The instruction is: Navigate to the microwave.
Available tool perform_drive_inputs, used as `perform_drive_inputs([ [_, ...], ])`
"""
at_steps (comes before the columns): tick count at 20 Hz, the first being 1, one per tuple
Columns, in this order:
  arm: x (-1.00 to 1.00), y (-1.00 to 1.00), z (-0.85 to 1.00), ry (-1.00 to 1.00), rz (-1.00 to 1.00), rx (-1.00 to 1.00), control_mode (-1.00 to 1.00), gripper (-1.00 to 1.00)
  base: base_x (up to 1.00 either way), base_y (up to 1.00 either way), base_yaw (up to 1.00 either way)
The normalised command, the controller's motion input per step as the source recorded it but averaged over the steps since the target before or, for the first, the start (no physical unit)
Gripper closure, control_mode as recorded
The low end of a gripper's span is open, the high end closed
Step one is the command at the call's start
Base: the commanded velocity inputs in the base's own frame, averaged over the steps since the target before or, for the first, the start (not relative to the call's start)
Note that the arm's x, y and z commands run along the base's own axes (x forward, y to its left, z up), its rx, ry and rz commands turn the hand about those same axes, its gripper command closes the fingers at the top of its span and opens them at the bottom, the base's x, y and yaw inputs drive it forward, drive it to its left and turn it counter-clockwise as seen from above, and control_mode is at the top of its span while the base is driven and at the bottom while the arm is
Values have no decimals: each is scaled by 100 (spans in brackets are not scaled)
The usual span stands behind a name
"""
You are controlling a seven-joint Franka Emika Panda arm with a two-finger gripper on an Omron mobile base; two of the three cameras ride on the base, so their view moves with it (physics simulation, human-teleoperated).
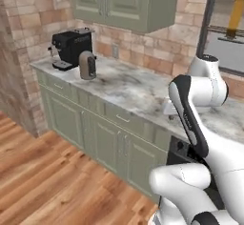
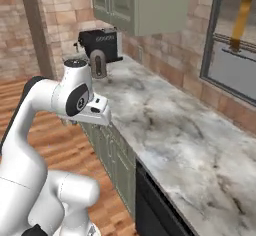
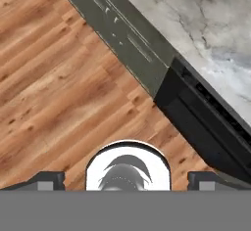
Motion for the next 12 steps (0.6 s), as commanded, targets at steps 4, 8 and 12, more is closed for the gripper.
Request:
perform_drive_inputs([
  [4, 0, 0, 0, 0, 0, 0, 100, -100, 33, 27, 82],
  [8, 0, 0, 0, 0, 0, 0, 100, -100, 30, 25, 83],
  [12, 0, 0, 0, 0, 0, 0, 100, -100, 16, 21, 86],
])
